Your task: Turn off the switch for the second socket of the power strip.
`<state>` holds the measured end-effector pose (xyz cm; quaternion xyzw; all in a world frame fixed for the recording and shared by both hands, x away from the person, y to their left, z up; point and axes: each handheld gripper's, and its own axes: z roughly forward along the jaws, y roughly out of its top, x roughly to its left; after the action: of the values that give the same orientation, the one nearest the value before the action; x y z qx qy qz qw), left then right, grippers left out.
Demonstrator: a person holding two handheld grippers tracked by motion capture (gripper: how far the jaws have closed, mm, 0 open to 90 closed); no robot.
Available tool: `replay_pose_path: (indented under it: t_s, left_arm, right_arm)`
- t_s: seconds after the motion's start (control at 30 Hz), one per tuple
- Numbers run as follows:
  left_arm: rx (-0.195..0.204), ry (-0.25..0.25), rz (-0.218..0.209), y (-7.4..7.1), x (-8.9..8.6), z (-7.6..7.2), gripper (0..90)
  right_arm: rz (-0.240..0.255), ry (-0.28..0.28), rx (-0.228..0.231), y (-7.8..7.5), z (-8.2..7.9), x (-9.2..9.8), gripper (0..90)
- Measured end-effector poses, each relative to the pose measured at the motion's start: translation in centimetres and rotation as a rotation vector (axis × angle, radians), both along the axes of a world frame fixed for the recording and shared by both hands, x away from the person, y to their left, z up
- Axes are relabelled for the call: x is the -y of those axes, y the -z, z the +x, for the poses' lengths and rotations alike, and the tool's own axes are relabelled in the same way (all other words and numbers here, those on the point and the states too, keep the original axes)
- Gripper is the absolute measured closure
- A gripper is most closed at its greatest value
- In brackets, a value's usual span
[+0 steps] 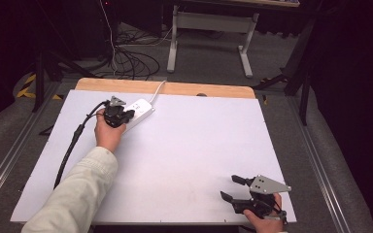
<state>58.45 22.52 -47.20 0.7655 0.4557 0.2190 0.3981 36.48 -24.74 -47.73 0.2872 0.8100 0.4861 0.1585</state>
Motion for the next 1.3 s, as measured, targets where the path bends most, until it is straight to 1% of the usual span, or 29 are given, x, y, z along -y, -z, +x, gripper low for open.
replay_pose_path:
  t_s: [0.17,0.23,0.3,0.43,0.63,0.8,0.83,0.9,1.03,1.1,1.2,1.3]
  left_arm:
    - [-0.011,-0.008,0.002,0.05,0.09,0.03,89.8]
    - [-0.019,-0.009,-0.012,0.05,-0.01,0.10,89.8]
    - [-0.031,-0.018,-0.013,-0.06,-0.09,0.10,89.8]
    - [-0.031,-0.027,0.004,-0.13,0.07,0.00,89.8]
    - [-0.038,-0.023,-0.008,-0.14,-0.04,0.08,89.8]
    - [-0.031,-0.028,0.010,-0.13,0.19,-0.06,89.8]
    - [-0.025,-0.025,0.024,-0.16,0.23,-0.06,89.9]
    - [-0.023,-0.030,0.031,-0.18,0.36,-0.08,89.9]
    - [-0.024,-0.031,0.030,-0.19,0.37,-0.09,89.9]
    - [-0.019,-0.031,0.038,-0.17,0.46,-0.11,89.9]
    - [-0.011,-0.033,0.061,-0.21,0.68,-0.20,89.9]
    - [-0.013,-0.032,0.059,-0.20,0.72,-0.20,89.9]
  right_arm:
    - [0.000,0.001,-0.001,0.01,0.00,0.03,30.8]
    - [0.000,0.000,-0.001,0.01,0.00,0.03,30.8]
    - [-0.002,-0.001,-0.003,0.03,0.03,0.01,30.8]
    - [-0.003,-0.004,-0.004,0.05,0.04,-0.01,30.8]
    - [-0.003,-0.004,-0.005,0.06,0.04,0.01,30.8]
    - [-0.004,-0.004,-0.005,0.08,0.07,0.02,30.8]
    - [-0.003,-0.006,-0.004,0.08,0.08,0.02,30.8]
    - [-0.004,-0.006,-0.004,0.07,0.05,0.01,30.8]
    - [-0.002,-0.005,-0.005,0.08,0.05,0.06,30.8]
    - [-0.003,-0.006,-0.005,0.08,0.05,0.07,30.8]
    - [-0.003,-0.006,-0.005,0.09,0.06,0.07,30.8]
    - [-0.003,-0.006,-0.005,0.08,0.04,0.07,30.8]
